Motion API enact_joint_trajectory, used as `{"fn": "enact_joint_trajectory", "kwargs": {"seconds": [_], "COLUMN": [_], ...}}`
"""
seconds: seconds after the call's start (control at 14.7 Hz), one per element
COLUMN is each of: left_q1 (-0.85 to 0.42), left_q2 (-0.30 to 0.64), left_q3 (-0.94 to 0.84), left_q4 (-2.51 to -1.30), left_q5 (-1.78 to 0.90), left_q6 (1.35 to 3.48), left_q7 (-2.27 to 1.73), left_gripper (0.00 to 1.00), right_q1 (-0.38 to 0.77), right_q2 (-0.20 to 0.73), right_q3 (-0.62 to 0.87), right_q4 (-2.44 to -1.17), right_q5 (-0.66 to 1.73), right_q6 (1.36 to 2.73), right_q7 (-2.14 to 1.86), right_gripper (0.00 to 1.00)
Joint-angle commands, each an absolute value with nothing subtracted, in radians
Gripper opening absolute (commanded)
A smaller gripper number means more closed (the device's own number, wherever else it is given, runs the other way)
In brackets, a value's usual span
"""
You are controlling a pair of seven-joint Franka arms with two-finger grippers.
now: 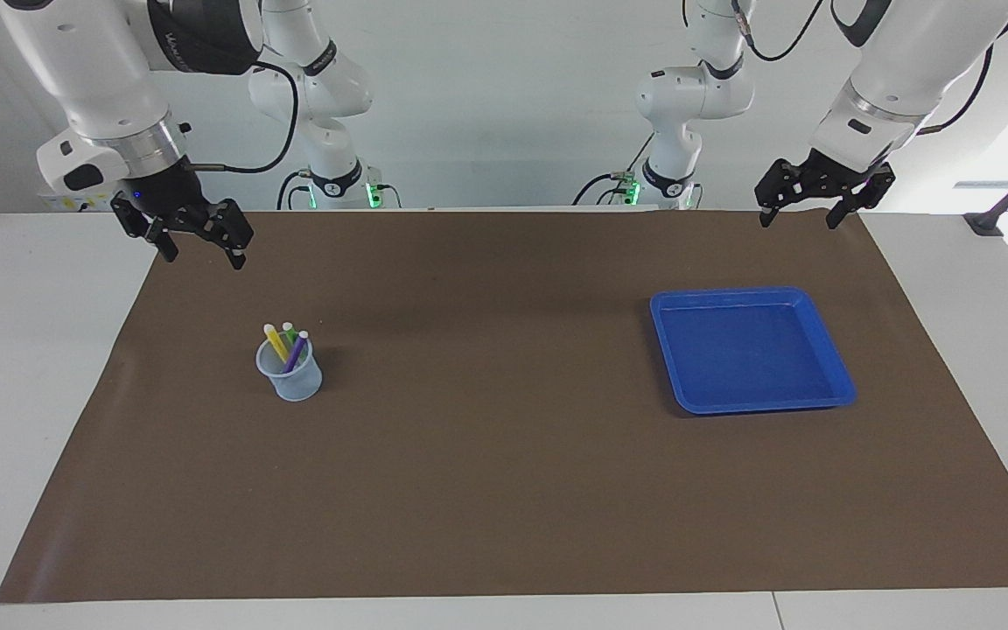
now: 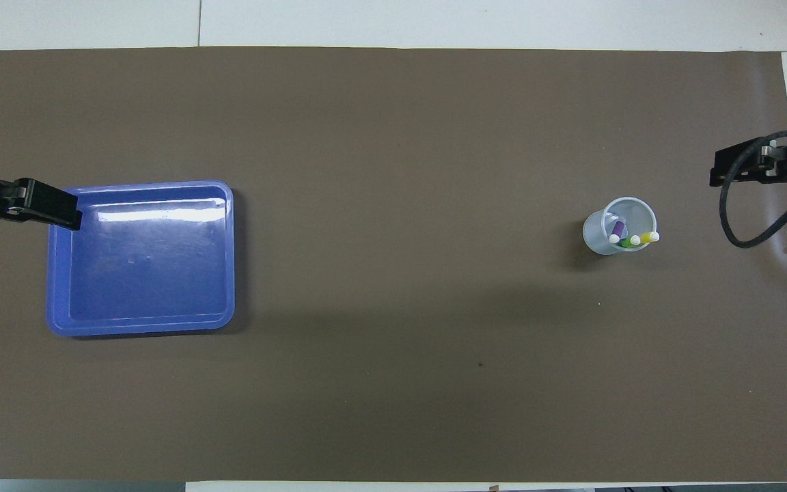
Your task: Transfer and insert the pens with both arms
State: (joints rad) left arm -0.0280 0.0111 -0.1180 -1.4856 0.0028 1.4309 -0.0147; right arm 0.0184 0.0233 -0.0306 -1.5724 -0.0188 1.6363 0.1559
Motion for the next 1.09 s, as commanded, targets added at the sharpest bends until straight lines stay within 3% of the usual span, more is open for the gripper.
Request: {"fn": "enact_joint_trajectory", "kwargs": {"seconds": [0.0,1.02], "left_q1": [-0.02,-0.02], "left_q2": [-0.008,-0.008], "left_q3": [-0.115,-0.112], "left_q4": [-1.502,-1.502], "left_q5": [-0.014,-0.014], "left_q6": [1.424,1.419], "left_q7": [-0.005,-0.002], "left_gripper": [1.0,1.0], "right_q1": [0.017,0.015], "right_q2": [0.021,-0.026], "right_q3": [-0.023,-0.008], "right_q4": [-1.568,-1.588], "right_q5": [-0.032,-0.021], "right_q6": [1.617,1.586], "right_q7": [0.19,0.178], "right_gripper": [1.0,1.0]}}
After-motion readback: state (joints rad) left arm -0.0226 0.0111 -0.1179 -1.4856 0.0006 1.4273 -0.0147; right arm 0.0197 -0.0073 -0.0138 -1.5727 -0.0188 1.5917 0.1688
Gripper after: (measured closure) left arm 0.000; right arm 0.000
